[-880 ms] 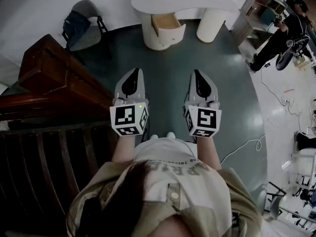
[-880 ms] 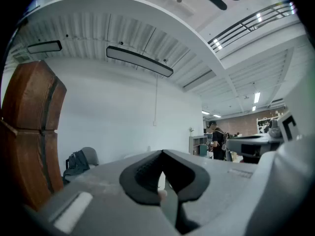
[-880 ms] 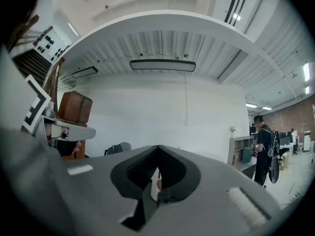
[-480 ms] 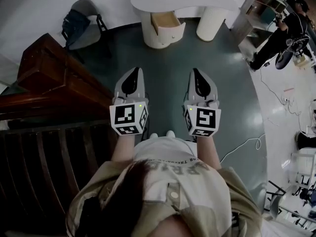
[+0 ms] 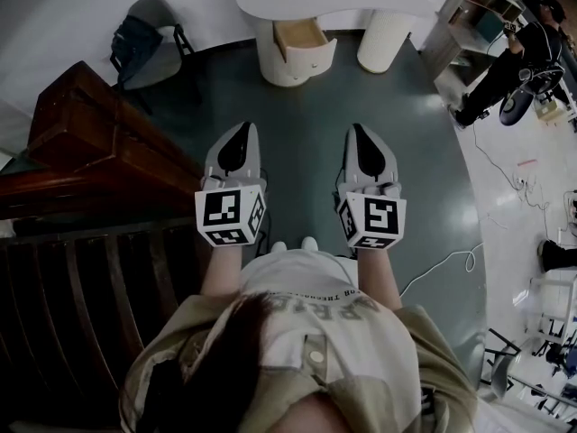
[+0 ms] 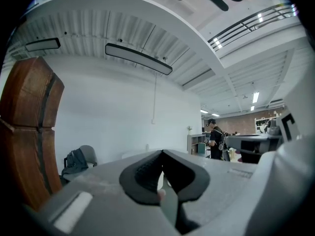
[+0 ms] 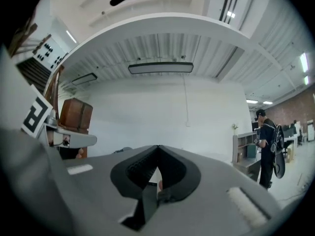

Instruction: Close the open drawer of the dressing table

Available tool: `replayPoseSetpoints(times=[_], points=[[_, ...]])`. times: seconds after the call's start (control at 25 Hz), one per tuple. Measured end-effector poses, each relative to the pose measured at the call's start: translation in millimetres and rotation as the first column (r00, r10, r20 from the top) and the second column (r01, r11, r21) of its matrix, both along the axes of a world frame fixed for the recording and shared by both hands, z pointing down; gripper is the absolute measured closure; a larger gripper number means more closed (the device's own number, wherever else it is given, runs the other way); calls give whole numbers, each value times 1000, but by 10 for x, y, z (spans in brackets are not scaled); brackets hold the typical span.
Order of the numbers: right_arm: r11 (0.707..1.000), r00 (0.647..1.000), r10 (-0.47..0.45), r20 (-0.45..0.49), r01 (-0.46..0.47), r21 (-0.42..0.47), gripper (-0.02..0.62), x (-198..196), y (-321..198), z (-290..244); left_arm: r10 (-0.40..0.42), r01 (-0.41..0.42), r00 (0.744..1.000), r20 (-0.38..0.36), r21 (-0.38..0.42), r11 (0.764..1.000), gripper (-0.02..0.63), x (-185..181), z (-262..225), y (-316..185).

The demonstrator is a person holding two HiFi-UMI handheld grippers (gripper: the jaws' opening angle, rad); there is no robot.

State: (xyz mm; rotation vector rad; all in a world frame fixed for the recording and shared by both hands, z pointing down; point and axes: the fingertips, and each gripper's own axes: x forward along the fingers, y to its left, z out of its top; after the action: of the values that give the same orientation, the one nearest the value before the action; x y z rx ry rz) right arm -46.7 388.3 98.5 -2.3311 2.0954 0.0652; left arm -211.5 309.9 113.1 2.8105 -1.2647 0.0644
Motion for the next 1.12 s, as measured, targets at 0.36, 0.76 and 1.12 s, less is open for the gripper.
replayPoseSetpoints(times=[0.36,0.76,1.12], points=[[998,997,-15,73,10,64,287,239,49,-33,40,-40,999,2,-7,999,258,59,-45,-77],[999,996,-20,84,15,48,284,561,3,-26,-3,4,999,37,-24,1000,258,238,-12,-143],[997,994,-69,87,66,34,284,952,-109,-74,-31,35,997,71,-54,998,258,608,37,-132]])
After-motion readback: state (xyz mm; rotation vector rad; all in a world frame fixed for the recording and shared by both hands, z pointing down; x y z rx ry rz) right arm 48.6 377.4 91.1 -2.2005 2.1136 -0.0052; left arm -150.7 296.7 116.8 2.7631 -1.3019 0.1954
